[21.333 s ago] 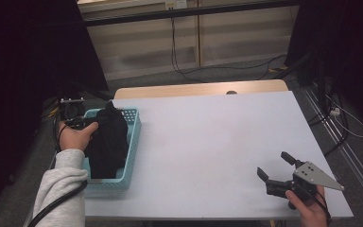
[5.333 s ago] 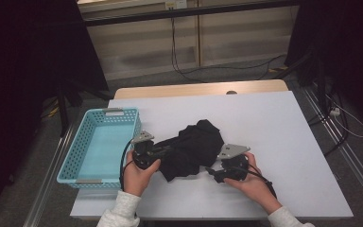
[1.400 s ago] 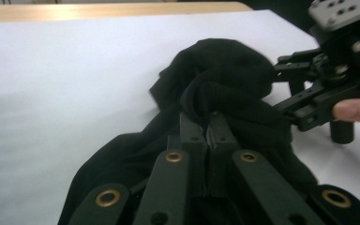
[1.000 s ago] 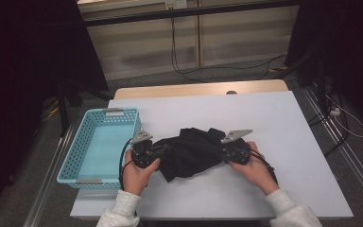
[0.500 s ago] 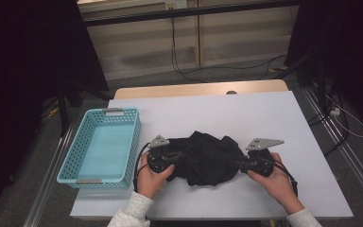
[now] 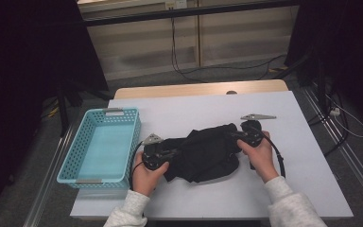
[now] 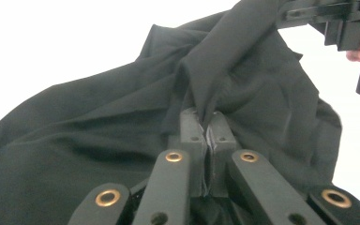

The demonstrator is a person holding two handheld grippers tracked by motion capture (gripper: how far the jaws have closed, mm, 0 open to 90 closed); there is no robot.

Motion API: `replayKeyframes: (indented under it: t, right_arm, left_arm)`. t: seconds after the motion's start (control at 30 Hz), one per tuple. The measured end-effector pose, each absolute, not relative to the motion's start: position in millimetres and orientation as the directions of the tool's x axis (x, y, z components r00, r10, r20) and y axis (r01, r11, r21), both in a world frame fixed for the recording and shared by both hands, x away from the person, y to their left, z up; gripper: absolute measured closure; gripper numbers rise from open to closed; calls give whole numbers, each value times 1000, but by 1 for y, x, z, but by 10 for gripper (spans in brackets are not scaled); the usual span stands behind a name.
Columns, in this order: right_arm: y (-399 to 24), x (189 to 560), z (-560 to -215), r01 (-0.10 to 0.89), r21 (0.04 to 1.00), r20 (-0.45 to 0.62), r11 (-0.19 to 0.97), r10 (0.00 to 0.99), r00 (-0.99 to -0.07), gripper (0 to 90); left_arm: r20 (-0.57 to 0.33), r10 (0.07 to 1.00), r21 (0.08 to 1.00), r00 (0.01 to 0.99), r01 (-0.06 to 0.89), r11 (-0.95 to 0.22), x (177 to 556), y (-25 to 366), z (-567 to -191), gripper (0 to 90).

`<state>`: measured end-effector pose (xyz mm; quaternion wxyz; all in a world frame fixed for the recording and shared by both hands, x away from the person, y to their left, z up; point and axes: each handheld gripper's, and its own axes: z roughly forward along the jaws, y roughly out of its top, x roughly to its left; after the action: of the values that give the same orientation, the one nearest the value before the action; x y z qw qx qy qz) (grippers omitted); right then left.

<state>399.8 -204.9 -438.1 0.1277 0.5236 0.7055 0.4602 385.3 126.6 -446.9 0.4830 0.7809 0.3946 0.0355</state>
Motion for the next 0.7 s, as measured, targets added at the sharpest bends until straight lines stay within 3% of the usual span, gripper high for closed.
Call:
replayKeyframes:
  t: [0.1, 0.17, 0.27, 0.4, 0.47, 0.5, 0.53, 0.57, 0.6, 0.7]
  right_arm:
    - [-203, 408, -449, 650, 755, 243, 83, 886, -395, 708]
    - [-204, 407, -453, 661, 743, 231, 100, 889, -395, 561]
    - [-206, 398, -450, 646, 751, 217, 134, 874, -434, 442]
    - [-215, 378, -441, 597, 786, 166, 164, 873, -458, 378]
    - [-221, 368, -441, 582, 792, 142, 185, 872, -469, 363]
    - [-224, 364, -442, 578, 794, 135, 190, 871, -472, 359]
    - [-229, 356, -446, 574, 796, 133, 191, 870, -475, 356]
    - [-229, 356, -446, 574, 796, 133, 191, 870, -475, 356]
    - [-233, 350, -451, 580, 796, 154, 173, 869, -471, 357]
    - [-235, 349, -454, 585, 788, 134, 194, 872, -470, 347]
  left_arm:
    - [-319, 662, 781, 679, 584, -222, 386, 129, -447, 880]
    - [-322, 663, 782, 676, 584, -216, 387, 130, -447, 879]
    - [-322, 665, 784, 674, 584, -212, 388, 131, -447, 876]
    - [-307, 667, 792, 679, 571, -217, 388, 129, -444, 861]
    - [-282, 672, 808, 685, 547, -219, 387, 129, -440, 778]
    - [-261, 673, 813, 692, 533, -232, 386, 128, -437, 706]
    - [-235, 675, 822, 700, 514, -247, 385, 126, -433, 550]
    - [-225, 673, 834, 705, 497, -241, 385, 125, -429, 550]
    - [-226, 671, 840, 706, 490, -233, 384, 123, -425, 432]
    - [-199, 667, 856, 718, 459, -239, 382, 119, -416, 374]
